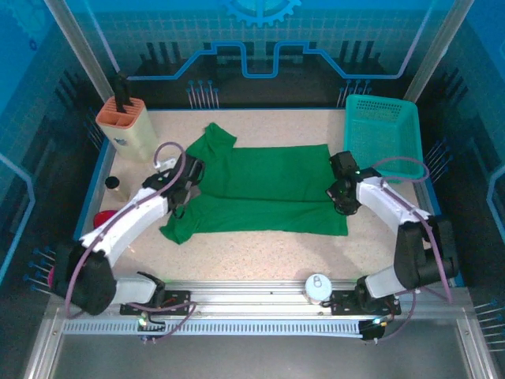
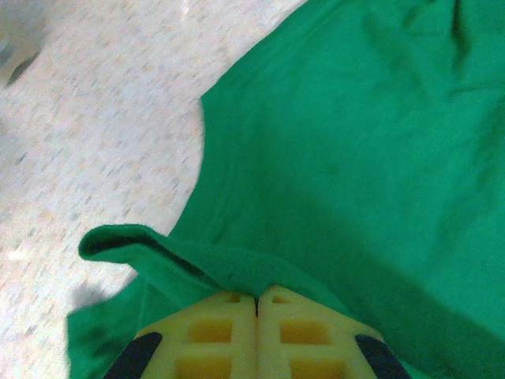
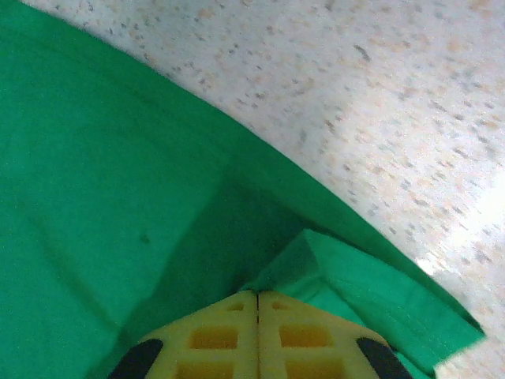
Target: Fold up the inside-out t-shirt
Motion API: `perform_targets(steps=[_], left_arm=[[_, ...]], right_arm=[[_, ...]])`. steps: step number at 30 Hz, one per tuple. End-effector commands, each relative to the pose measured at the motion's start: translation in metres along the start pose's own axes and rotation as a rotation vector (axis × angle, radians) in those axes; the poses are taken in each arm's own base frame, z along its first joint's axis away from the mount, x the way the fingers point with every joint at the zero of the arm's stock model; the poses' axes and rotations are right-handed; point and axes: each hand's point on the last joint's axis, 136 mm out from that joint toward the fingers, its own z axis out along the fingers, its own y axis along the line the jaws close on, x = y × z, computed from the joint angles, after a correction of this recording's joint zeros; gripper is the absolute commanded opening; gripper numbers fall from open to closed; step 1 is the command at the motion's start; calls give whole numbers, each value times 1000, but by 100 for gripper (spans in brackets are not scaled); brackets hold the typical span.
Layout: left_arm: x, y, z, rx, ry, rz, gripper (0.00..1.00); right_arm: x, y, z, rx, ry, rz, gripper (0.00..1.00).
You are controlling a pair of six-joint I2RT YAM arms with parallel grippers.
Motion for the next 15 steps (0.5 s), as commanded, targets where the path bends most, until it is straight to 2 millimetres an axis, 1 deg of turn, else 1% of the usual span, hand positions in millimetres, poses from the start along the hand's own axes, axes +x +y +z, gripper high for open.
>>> perform_targets(steps=[1, 2, 3, 4, 6, 7, 8, 9, 10, 11, 12, 14, 15], left_arm=[[-36, -32, 12, 20, -59, 64, 50], [-38, -34, 15, 10, -24, 63, 59], [-38, -39, 14, 24, 11, 73, 59], [-39, -41, 11, 36, 31, 78, 59], [-36, -35, -3, 47, 53, 67, 59], [-31, -30, -10, 59, 74, 54, 59], [-19, -26, -18, 86, 117, 34, 59], [-2, -24, -25, 129, 182, 23, 56], [18, -22, -30, 161, 250, 14, 53], [42, -16, -33, 173, 327, -2, 50], [62, -11, -36, 178, 376, -11, 48], [105, 3, -32, 162, 474, -35, 48], [120, 10, -26, 144, 497, -50, 48]], right_arm=[[-15, 15, 8, -14, -26, -20, 39], [-16, 14, 6, -8, -25, -43, 50], [-16, 12, 1, -6, -33, -74, 61], [-15, 9, -4, -7, -41, -96, 64], [-11, 3, -18, -41, -53, -175, 65], [-7, -4, -23, -41, -55, -204, 66], [-2, -12, -29, -38, -54, -239, 66], [6, -22, -33, -35, -45, -275, 67], [15, -34, -33, -21, -29, -302, 68], [26, -45, -33, -11, -12, -334, 68], [35, -52, -31, -12, 6, -364, 68], [52, -60, -25, -50, 42, -439, 68], [57, -61, -19, -76, 51, -475, 70]])
